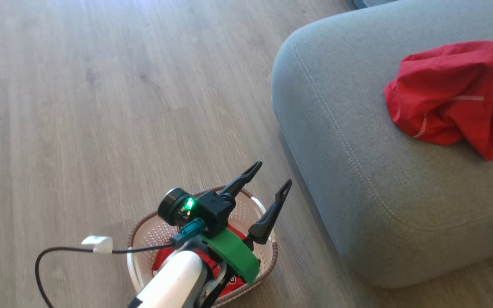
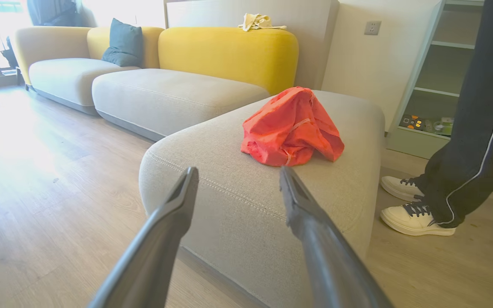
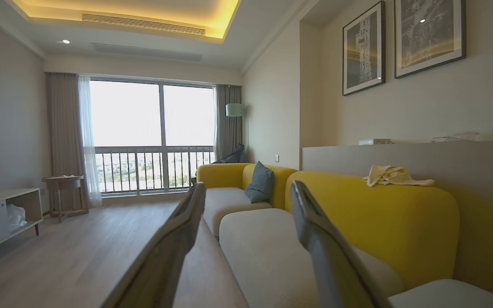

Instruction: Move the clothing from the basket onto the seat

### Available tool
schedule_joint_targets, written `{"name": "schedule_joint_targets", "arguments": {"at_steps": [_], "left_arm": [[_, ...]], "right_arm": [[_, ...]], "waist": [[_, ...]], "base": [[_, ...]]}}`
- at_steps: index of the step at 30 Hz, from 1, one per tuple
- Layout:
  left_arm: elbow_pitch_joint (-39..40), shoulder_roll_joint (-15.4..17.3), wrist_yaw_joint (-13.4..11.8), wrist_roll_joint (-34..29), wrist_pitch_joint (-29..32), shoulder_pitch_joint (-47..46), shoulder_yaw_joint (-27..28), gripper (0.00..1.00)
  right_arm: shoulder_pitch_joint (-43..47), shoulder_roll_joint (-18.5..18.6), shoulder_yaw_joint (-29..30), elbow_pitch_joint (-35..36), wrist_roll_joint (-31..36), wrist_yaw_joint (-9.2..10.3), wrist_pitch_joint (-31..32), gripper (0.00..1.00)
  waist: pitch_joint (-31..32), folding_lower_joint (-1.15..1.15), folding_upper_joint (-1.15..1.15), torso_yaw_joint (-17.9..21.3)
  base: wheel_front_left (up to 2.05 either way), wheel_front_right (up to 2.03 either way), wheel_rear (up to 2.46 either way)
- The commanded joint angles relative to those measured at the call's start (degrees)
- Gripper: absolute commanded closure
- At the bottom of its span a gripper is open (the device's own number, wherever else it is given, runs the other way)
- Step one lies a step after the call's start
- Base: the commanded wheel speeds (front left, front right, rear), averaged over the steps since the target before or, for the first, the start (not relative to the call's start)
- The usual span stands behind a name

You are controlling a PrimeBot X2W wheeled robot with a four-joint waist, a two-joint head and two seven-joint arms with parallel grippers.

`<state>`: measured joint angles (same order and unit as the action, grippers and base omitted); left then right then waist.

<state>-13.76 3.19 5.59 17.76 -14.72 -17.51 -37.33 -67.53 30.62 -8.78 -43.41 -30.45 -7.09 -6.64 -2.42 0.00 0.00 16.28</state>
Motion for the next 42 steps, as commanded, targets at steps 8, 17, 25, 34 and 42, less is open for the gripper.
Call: {"name": "schedule_joint_targets", "arguments": {"at_steps": [8, 17, 25, 34, 42], "left_arm": [[2.69, -0.31, -0.96, 1.35, -0.28, 0.06, 3.06, 0.00], [2.78, -0.31, -0.95, 1.52, -0.28, 1.01, 3.97, 0.00], [1.87, -0.31, -0.78, 0.98, -0.28, 1.72, 4.87, 0.00], [-1.65, -0.31, -1.36, 0.60, -0.28, 4.03, 8.28, 0.00], [-3.43, -0.31, -2.74, 0.57, -0.28, 5.91, 15.02, 0.00]], "right_arm": [[17.45, 0.12, -0.37, 19.36, -9.41, -0.40, -4.36, 0.00], [38.61, -6.86, 5.36, 33.58, -14.66, -0.40, -7.20, 0.00], [53.53, -13.94, 6.41, 39.41, -9.08, -0.40, -8.29, 0.00], [61.58, -21.71, 6.19, 37.78, 5.71, -0.40, -8.34, 0.00], [64.45, -25.23, 4.87, 38.28, 9.70, -0.40, -8.35, 0.00]], "waist": [[1.41, 0.00, 0.00, -2.53], [2.20, 0.00, 0.00, -5.63], [2.68, 0.00, 0.00, -9.04], [2.94, 0.00, 0.00, -13.71], [3.20, 0.00, 0.00, -18.44]], "base": [[0.00, 0.00, 0.00], [0.00, 0.00, 0.00], [0.00, 0.00, 0.00], [0.00, 0.00, 0.00], [0.00, 0.00, 0.00]]}}
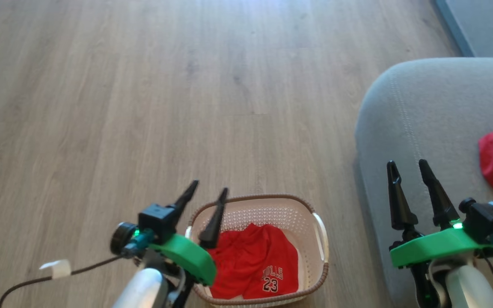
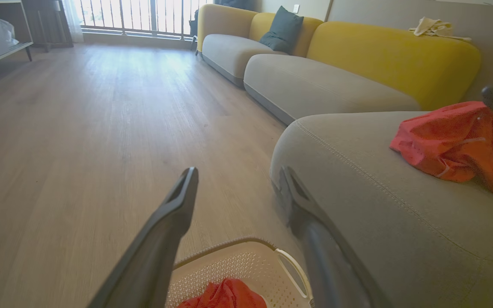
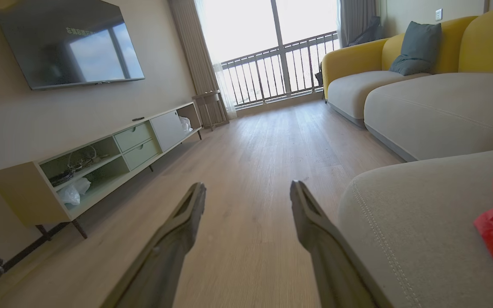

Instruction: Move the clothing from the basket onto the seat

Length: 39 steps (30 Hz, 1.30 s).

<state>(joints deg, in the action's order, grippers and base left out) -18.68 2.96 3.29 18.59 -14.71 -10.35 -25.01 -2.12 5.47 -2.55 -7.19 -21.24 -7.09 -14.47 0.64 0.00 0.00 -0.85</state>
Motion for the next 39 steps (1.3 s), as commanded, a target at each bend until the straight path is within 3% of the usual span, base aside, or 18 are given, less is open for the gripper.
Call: {"name": "schedule_joint_targets", "arguments": {"at_steps": [1, 8, 17, 39], "left_arm": [[1.38, -0.08, -0.86, -0.36, -0.29, -1.04, 3.69, 0.00], [3.63, -0.08, -6.89, -0.13, -0.29, 2.59, 11.62, 0.00], [11.65, -0.08, -9.47, -2.48, -0.29, 7.10, 15.94, 0.00], [10.60, -0.08, -8.65, -2.87, -0.29, 7.77, 15.07, 0.00]], "right_arm": [[-0.80, -0.31, -1.40, 1.97, 0.63, -0.40, -0.52, 0.00], [0.19, -1.70, -2.20, 1.17, 1.61, -0.40, -0.52, 0.00], [1.19, -2.46, -1.98, 1.69, 1.51, -0.40, -0.52, 0.00], [1.34, -2.58, -2.07, 1.08, 0.93, -0.40, -0.52, 0.00]], "waist": [[0.19, 0.00, 0.00, -1.93], [0.48, 0.00, 0.00, -5.85], [0.87, 0.00, 0.00, -8.43], [0.84, 0.00, 0.00, -6.83]], "base": [[0.00, 0.00, 0.00], [0.00, 0.00, 0.00], [0.00, 0.00, 0.00], [0.00, 0.00, 0.00]]}}
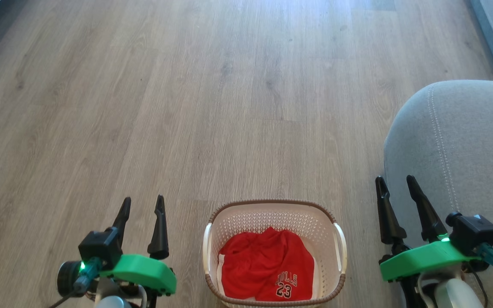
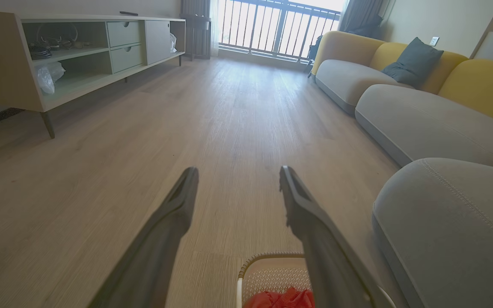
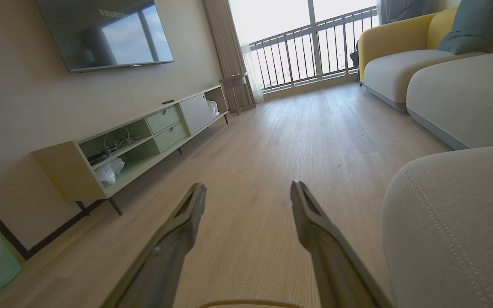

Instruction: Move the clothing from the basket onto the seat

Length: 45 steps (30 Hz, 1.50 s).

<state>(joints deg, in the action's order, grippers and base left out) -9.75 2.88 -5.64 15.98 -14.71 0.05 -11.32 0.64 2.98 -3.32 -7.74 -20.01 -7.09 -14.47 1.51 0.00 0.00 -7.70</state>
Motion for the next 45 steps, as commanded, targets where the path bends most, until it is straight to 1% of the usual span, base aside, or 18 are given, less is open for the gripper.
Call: {"name": "schedule_joint_targets", "arguments": {"at_steps": [1, 6, 9, 13, 18, 22, 28, 34, 37, 41, 45], "left_arm": [[1.65, -0.01, 0.30, -0.21, -0.29, -2.69, 1.33, 0.00], [1.39, -0.01, 0.49, 0.17, -0.29, -2.91, 0.90, 0.00], [0.66, -0.01, 0.76, 0.38, -0.29, -3.14, 0.36, 0.00], [-0.82, -0.01, 1.12, 0.67, -0.29, -4.06, -0.81, 0.00], [-2.93, -0.01, 1.41, 0.64, -0.29, -6.03, -2.37, 0.00], [-4.64, -0.01, 1.74, 0.62, -0.29, -8.31, -3.80, 0.00], [-8.45, -0.01, 2.83, -0.30, -0.29, -12.96, -6.11, 0.00], [-15.06, -0.01, 4.51, -2.51, -0.29, -19.09, -9.30, 0.00], [-17.66, -0.01, 4.89, -3.83, -0.29, -22.44, -9.97, 0.00], [-21.31, -0.01, 5.68, -6.07, -0.29, -27.42, -11.24, 0.00], [-27.14, -0.01, 6.12, -8.41, -0.29, -33.19, -12.50, 0.00]], "right_arm": [[-1.41, -0.10, -1.21, 1.59, -0.39, -0.40, -0.52, 0.00], [-1.36, -0.10, -0.59, 0.80, -0.32, -0.40, -0.52, 0.00], [-1.16, -0.10, 0.34, -2.85, 0.36, -0.40, -0.52, 0.00], [-2.48, -0.10, 0.92, -6.85, 2.13, -0.40, -0.52, 0.00], [-4.11, -0.10, 1.07, -7.70, 3.02, -0.40, -0.52, 0.00], [-5.06, -0.10, 1.30, -5.31, 3.18, -0.40, -0.52, 0.00], [-6.16, -0.10, 3.74, 1.90, 2.75, -0.40, -0.52, 0.00], [-7.33, -0.10, 4.38, 4.68, 4.59, -0.40, -0.52, 0.00], [-8.40, -0.10, 4.17, 5.78, 3.57, -0.40, -0.52, 0.00], [-10.27, -0.10, 4.81, 9.02, 2.75, -0.40, -0.52, 0.00], [-10.41, -0.10, 4.76, 13.40, 3.44, -0.40, -0.52, 0.00]], "waist": [[-0.10, 0.00, 0.00, 0.07], [-0.96, 0.00, 0.00, 0.53], [-1.86, 0.00, 0.00, 0.98], [-4.23, 0.00, 0.00, 1.79], [-7.61, 0.00, 0.00, 3.20], [-11.05, 0.00, 0.00, 4.58], [-17.23, 0.00, 0.00, 7.37], [-24.77, 0.00, 0.00, 10.21], [-28.84, 0.00, 0.00, 12.26], [-34.72, 0.00, 0.00, 14.63], [-39.83, 0.00, 0.00, 16.52]], "base": [[0.00, 0.00, 0.00], [0.00, 0.00, 0.00], [0.00, 0.00, 0.00], [0.00, 0.00, 0.00], [0.00, 0.00, 0.00], [0.00, 0.00, 0.00], [0.00, 0.00, 0.00], [0.00, 0.00, 0.00], [0.00, 0.00, 0.00], [0.00, 0.00, 0.00], [0.00, 0.00, 0.00]]}}
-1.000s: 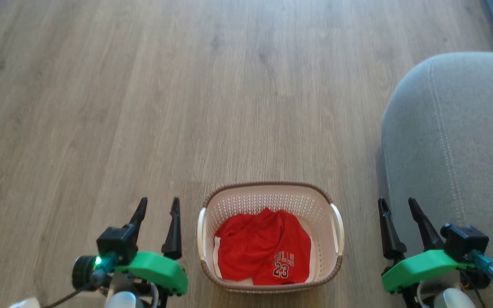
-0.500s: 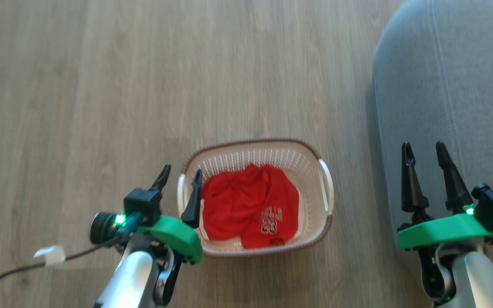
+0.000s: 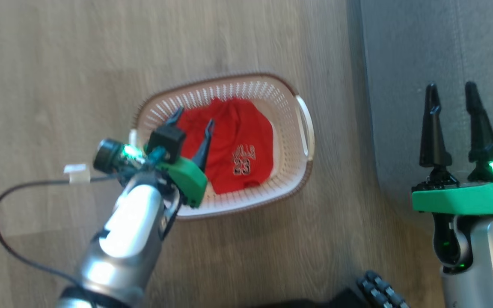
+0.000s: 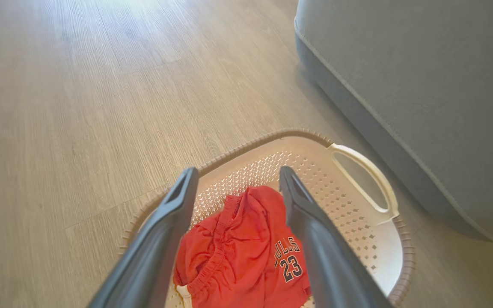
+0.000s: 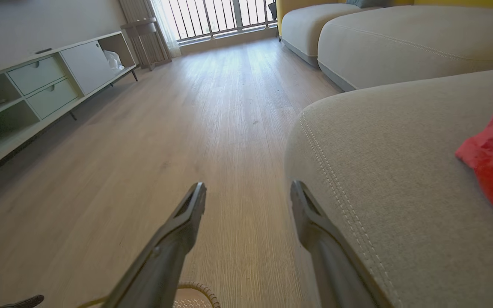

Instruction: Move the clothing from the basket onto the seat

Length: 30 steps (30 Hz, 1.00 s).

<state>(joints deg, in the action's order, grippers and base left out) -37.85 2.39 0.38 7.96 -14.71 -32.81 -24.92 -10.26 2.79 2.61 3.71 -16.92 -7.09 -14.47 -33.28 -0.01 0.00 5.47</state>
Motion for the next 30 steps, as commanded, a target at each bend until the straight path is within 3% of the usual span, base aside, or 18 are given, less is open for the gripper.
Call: {"name": "schedule_joint_targets", "arguments": {"at_steps": [1, 7, 17, 26, 30], "left_arm": [[-0.87, 0.49, 0.05, -1.02, -0.29, -1.66, 0.95, 0.00], [-14.15, 1.17, -0.16, -4.12, -0.29, -9.94, 0.23, 0.00], [-32.59, 3.41, 1.51, -7.55, 1.67, -20.96, -3.22, 0.00], [-35.70, 5.03, 2.45, -8.79, 8.80, -24.50, -5.61, 0.00], [-35.94, 6.01, 1.23, -9.27, 11.66, -24.93, -6.41, 0.00]], "right_arm": [[0.69, 0.09, -1.39, 3.10, 0.63, -0.40, -0.52, 0.00], [1.51, 0.09, -0.18, 9.71, -3.14, -0.40, -0.52, 0.00], [0.79, 0.09, -5.06, 16.66, -4.45, -0.40, -0.52, 0.00], [1.28, 0.09, -7.89, 20.05, -5.49, -0.40, -0.52, 0.00], [3.09, 0.09, -7.65, 20.29, -4.91, -0.40, -0.52, 0.00]], "waist": [[-6.09, 0.01, 0.00, 3.96], [-11.38, 0.01, 0.00, 7.55], [-17.91, 0.01, 0.00, 11.55], [-20.28, 0.01, 0.00, 13.73], [-20.74, 0.01, 0.00, 14.07]], "base": [[0.00, 0.00, 0.00], [0.00, 0.00, 0.00], [0.00, 0.00, 0.00], [0.00, 0.00, 0.00], [0.00, 0.00, 0.00]]}}
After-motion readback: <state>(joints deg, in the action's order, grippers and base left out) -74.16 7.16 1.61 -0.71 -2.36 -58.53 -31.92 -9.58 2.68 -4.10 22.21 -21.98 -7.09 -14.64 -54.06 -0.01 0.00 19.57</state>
